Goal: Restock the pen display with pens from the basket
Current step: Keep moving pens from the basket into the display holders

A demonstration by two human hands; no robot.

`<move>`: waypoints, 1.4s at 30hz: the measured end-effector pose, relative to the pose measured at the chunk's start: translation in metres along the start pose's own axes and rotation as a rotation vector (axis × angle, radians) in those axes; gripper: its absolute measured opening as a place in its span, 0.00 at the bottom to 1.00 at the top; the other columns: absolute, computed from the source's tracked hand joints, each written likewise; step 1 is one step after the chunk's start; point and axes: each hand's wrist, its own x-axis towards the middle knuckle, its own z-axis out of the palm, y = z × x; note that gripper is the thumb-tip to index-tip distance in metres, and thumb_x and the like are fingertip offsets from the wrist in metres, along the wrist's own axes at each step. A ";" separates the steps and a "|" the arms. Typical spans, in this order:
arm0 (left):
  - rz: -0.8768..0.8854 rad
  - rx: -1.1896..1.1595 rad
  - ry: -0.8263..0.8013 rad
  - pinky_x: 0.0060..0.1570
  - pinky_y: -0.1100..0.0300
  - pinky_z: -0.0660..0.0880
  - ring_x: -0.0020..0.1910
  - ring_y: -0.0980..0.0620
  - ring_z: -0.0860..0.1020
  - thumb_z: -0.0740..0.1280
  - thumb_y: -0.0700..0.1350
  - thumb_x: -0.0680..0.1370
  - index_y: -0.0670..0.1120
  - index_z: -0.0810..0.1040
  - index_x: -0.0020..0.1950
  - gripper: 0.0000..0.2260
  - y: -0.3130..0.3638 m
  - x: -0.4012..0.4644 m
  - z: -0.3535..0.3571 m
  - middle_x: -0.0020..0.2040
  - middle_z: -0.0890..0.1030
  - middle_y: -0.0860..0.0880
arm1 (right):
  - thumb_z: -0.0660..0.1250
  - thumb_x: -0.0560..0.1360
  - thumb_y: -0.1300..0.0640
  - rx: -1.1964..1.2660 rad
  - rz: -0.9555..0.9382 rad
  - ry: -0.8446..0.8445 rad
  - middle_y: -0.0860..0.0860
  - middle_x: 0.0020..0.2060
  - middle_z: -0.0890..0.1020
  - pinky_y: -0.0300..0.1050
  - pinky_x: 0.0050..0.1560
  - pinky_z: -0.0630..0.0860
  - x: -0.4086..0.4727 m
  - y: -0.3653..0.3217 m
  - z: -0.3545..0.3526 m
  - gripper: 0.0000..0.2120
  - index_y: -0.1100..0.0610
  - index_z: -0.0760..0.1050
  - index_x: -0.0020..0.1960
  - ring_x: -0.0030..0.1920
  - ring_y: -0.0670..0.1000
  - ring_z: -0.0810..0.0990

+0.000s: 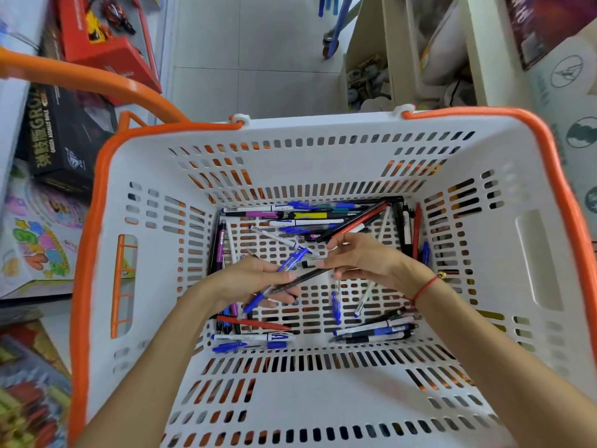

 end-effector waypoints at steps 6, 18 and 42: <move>0.016 0.022 -0.050 0.51 0.62 0.80 0.44 0.57 0.83 0.64 0.51 0.80 0.49 0.80 0.58 0.10 0.005 -0.001 -0.003 0.44 0.86 0.53 | 0.73 0.70 0.70 0.150 -0.124 0.054 0.56 0.41 0.83 0.36 0.41 0.80 0.000 0.006 0.015 0.17 0.63 0.71 0.55 0.37 0.50 0.84; 0.110 -0.250 0.006 0.49 0.59 0.81 0.40 0.56 0.80 0.61 0.44 0.82 0.52 0.75 0.61 0.09 0.004 0.004 0.002 0.44 0.83 0.51 | 0.65 0.80 0.54 -0.226 -0.312 0.187 0.55 0.58 0.80 0.42 0.50 0.79 0.009 0.007 0.006 0.17 0.58 0.70 0.67 0.51 0.50 0.82; 0.191 -0.803 0.061 0.52 0.51 0.81 0.51 0.49 0.83 0.57 0.37 0.83 0.39 0.74 0.62 0.11 -0.008 0.000 -0.011 0.54 0.84 0.43 | 0.54 0.84 0.53 -1.449 -0.378 0.341 0.47 0.42 0.77 0.36 0.31 0.65 0.018 0.034 -0.011 0.11 0.55 0.64 0.64 0.35 0.46 0.73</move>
